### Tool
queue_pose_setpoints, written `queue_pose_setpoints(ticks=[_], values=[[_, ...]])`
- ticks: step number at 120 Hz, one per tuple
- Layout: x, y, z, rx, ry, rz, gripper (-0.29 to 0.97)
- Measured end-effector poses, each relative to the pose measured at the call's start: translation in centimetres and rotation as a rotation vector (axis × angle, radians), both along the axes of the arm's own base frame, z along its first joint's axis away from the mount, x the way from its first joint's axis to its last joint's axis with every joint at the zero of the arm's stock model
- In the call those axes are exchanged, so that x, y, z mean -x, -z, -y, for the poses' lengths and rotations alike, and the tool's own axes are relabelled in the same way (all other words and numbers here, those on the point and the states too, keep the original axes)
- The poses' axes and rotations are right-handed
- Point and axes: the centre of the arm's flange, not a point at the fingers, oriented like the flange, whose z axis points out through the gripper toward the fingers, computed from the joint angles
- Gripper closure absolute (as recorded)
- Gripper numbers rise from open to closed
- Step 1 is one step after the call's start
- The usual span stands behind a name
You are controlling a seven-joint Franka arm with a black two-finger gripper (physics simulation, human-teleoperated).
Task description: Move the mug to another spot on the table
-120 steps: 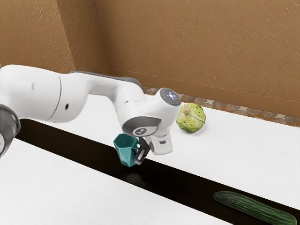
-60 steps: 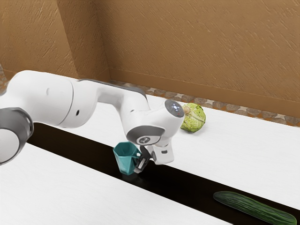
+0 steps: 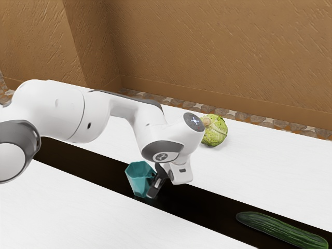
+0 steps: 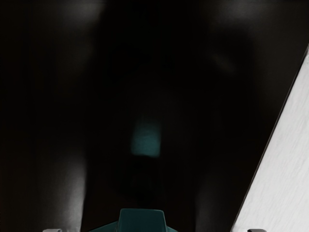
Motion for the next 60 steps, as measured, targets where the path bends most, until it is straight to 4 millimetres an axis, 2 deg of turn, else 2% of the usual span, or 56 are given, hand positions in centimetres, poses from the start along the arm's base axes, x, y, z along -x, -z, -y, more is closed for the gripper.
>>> queue_pose_setpoints(ticks=[13, 32, 49, 54, 60], values=[[-0.4, -0.8, 0.4, 0.008, 0.002, 0.016, 0.13], [-1.3, -3.8, 1.9, 0.051, 0.001, 0.062, 0.06], [-1.2, -9.1, 1.8, 0.199, -0.089, 0.076, 0.03], [-0.9, -11.5, 1.5, 0.247, -0.115, 0.082, 0.03], [-0.7, -14.4, 0.3, 0.3, -0.159, 0.087, 0.02]])
